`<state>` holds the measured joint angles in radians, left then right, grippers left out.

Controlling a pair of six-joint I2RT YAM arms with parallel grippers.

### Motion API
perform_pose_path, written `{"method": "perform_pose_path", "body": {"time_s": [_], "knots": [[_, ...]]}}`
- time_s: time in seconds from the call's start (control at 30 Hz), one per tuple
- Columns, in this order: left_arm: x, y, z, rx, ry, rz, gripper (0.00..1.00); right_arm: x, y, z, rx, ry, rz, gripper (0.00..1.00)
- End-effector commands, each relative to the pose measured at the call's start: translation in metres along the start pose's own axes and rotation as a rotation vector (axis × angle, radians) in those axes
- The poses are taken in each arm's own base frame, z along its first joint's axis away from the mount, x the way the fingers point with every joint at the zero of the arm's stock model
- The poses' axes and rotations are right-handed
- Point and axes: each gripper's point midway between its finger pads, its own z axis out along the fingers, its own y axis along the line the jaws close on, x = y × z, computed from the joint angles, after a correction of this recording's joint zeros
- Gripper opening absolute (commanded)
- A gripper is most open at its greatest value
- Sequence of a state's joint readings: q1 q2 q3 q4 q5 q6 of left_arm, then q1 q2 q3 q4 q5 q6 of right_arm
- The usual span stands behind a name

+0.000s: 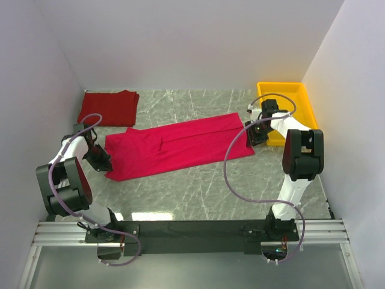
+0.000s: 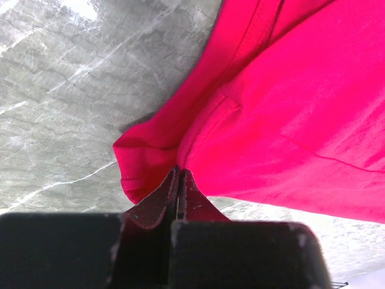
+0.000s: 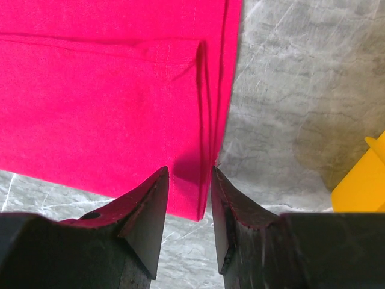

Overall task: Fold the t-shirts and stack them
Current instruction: Fold the tshirt

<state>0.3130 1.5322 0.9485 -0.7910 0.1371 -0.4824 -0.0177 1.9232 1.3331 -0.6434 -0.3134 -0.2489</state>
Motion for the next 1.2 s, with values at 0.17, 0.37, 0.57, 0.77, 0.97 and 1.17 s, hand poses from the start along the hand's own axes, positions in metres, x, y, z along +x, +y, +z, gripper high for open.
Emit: {"method": "perform_pose_path", "body": {"time_s": [0.17,0.37,0.57,0.77,0.97,1.17], "knots": [[-0.007,-0.011,-0.014,0.05,-0.036,0.017,0.01,0.008,-0.001,0.01,0.004,0.024,0.023,0.41],[-0.006,-0.009,-0.015,0.048,-0.038,0.014,0.01,0.011,0.0,0.009,0.005,0.023,0.024,0.26],[-0.008,-0.005,-0.019,0.042,-0.053,0.011,0.01,0.002,-0.003,-0.003,0.038,-0.025,0.009,0.03],[-0.009,0.003,-0.027,0.036,-0.08,-0.009,0.01,0.0,-0.005,-0.011,0.066,-0.056,-0.002,0.0],[-0.008,0.012,-0.036,0.035,-0.099,-0.035,0.01,-0.002,-0.012,-0.022,0.091,-0.094,-0.007,0.0],[-0.001,0.017,-0.037,0.041,-0.083,-0.051,0.01,-0.003,-0.014,-0.028,0.073,-0.116,-0.018,0.0]]}}
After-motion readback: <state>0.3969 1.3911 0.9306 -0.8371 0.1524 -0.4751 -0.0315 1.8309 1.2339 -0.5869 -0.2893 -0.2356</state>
